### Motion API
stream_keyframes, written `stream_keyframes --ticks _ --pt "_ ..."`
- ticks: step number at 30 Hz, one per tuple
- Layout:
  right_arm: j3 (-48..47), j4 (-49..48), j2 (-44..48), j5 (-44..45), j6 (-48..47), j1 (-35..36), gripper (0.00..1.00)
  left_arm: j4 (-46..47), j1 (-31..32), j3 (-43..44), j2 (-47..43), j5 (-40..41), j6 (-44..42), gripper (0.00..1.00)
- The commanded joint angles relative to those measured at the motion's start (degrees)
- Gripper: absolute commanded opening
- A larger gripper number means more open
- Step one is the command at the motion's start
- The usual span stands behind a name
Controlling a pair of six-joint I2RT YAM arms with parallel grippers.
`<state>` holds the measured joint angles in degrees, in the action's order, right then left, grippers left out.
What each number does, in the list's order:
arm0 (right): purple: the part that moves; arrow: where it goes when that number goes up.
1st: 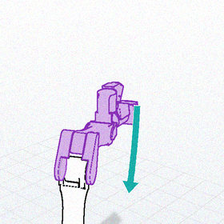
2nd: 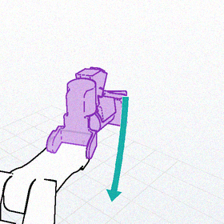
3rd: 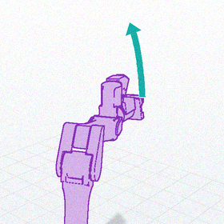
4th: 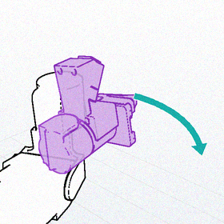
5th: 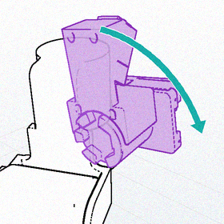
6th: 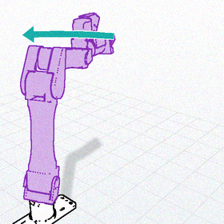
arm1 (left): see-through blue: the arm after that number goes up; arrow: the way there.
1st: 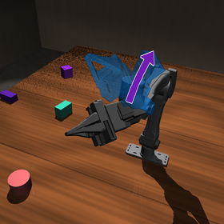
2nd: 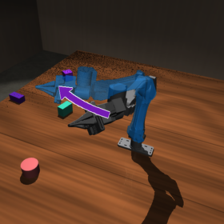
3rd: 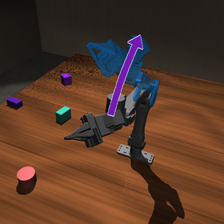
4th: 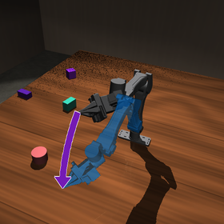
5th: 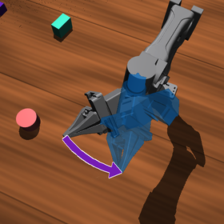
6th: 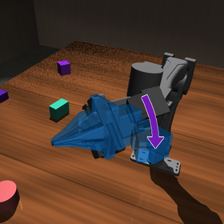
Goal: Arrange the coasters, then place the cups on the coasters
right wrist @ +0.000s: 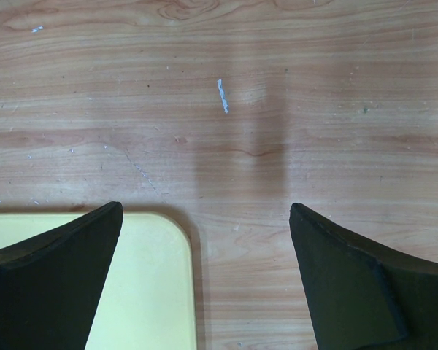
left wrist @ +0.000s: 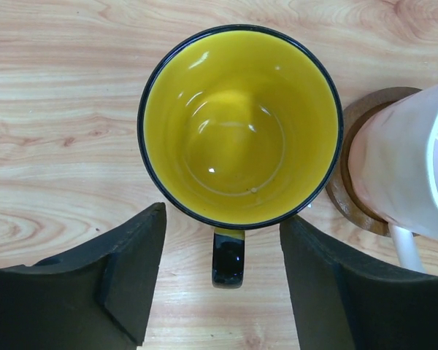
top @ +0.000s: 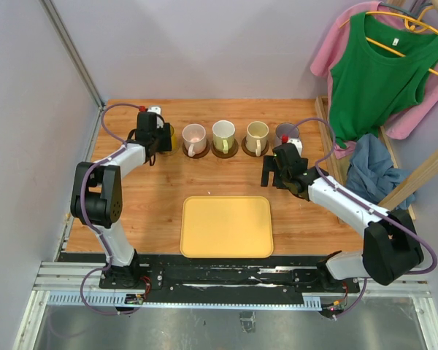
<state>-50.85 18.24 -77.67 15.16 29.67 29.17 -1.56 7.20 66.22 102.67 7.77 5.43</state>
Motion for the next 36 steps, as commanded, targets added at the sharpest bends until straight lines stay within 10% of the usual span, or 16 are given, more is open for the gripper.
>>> stream_keyframes --ticks 1,24,36 --pt "-1.4 0.1 -0.6 -0.4 0.6 -1.3 0.98 -0.5 -0.4 0.7 -0.8 1.7 0.2 0.70" --pt "-0.1 0.1 3.1 2.4 1.0 -1.6 0.98 -8.1 -0.5 -9.0 -17.9 1.8 8.9 0.83" --pt "4.5 0.3 13.8 3.6 2.9 -19.0 0.98 -16.6 -0.4 -14.3 -38.7 -0.1 12.8 1.00"
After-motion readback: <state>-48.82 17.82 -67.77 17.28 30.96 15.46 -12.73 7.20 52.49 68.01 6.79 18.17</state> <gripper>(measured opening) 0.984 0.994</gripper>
